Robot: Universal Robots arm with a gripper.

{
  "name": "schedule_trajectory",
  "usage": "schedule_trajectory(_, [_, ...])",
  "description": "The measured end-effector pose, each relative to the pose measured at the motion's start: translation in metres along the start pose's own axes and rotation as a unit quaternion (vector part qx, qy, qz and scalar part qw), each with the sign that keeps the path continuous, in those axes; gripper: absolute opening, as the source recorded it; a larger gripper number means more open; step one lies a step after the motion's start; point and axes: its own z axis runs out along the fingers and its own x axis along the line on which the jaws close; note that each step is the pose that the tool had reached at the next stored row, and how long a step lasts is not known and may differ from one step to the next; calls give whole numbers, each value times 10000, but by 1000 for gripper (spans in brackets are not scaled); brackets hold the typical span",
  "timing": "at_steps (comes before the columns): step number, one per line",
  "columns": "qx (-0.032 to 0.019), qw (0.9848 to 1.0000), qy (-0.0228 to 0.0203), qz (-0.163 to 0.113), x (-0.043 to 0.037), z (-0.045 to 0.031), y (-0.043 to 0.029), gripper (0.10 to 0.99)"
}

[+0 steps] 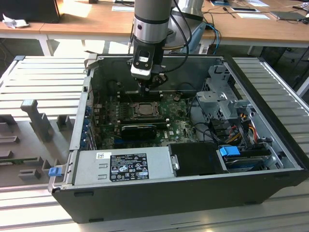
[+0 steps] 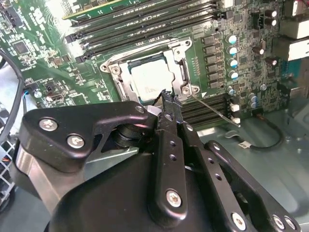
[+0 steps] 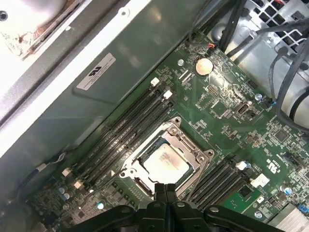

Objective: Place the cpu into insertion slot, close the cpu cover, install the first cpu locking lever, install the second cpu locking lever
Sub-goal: 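Install the first cpu locking lever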

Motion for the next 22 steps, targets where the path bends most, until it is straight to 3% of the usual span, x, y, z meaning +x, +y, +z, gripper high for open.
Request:
schedule_trajectory(9, [25,9986,3,-519,0,0,0,106])
schedule_trajectory(15, [43,9959,5,-906,0,0,0,106])
schedule_trajectory(19, [66,9904,8,-1384,0,0,0,106])
schedule_trajectory(20, [76,9872,9,-1593,0,0,0,106])
schedule_trajectory(22, [82,9848,9,-1736,0,0,0,106])
